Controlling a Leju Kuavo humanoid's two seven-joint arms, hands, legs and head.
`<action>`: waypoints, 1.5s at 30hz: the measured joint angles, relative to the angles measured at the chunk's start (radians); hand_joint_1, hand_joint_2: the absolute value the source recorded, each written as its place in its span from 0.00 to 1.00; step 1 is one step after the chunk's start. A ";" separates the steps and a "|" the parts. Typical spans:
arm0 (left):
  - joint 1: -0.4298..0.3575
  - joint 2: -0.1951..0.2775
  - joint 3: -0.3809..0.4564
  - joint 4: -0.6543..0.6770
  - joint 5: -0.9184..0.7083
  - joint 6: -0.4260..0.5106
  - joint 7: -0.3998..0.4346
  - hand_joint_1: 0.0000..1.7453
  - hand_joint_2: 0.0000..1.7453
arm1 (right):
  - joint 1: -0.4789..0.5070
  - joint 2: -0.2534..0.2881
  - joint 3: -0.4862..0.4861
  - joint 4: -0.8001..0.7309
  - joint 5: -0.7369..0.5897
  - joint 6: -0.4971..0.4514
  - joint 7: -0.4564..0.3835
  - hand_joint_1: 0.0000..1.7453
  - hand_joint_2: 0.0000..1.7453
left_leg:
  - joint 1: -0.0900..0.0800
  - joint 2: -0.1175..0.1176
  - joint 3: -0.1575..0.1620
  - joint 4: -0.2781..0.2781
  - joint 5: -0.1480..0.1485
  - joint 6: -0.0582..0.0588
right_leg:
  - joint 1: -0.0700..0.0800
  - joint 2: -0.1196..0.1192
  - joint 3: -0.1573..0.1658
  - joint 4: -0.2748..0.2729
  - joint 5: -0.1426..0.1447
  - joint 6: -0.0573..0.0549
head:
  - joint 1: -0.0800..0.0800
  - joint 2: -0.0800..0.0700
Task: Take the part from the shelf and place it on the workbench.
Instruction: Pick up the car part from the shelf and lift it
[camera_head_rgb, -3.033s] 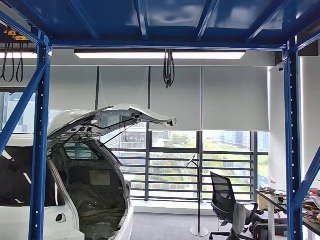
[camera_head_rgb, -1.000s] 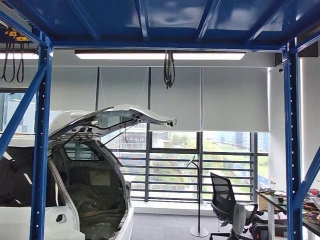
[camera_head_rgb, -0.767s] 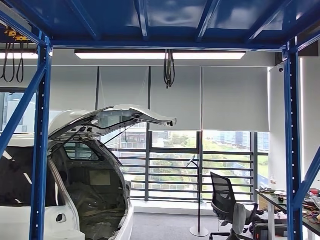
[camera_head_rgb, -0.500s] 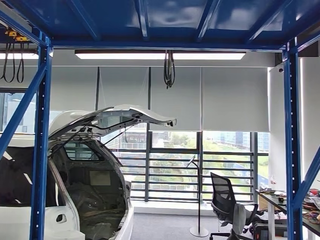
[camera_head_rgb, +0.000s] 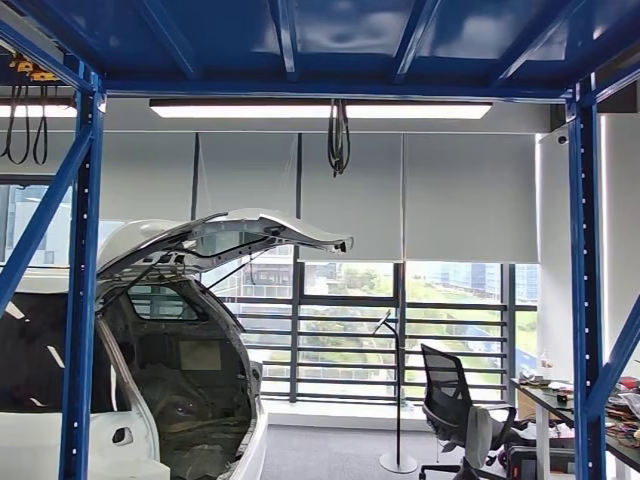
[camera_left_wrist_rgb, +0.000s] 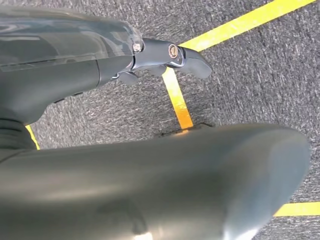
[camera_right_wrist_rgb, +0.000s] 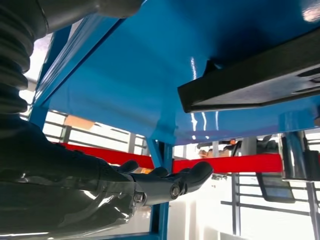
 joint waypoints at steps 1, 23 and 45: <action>-0.002 0.000 -0.001 0.000 -0.002 0.000 0.001 0.00 0.00 | -0.001 0.001 -0.004 0.008 0.008 -0.006 0.001 0.00 1.00 | 0.000 0.000 0.000 0.000 0.000 0.000 | 0.000 0.000 0.000 0.000 0.000 0.000 | 0.000 0.000; -0.016 -0.002 -0.014 0.000 -0.023 -0.007 0.007 0.00 0.00 | -0.024 0.031 -0.067 0.060 0.128 -0.046 0.009 0.00 1.00 | 0.000 0.000 0.000 0.000 0.000 0.000 | 0.000 0.000 0.000 0.000 0.000 0.000 | 0.000 0.000; -0.021 -0.023 -0.013 0.000 -0.034 -0.012 0.010 0.00 0.00 | -0.137 0.078 -0.072 0.226 0.139 -0.019 -0.023 0.00 1.00 | 0.000 0.000 0.000 0.000 0.000 0.000 | 0.000 0.000 0.000 0.000 0.000 0.000 | 0.000 0.000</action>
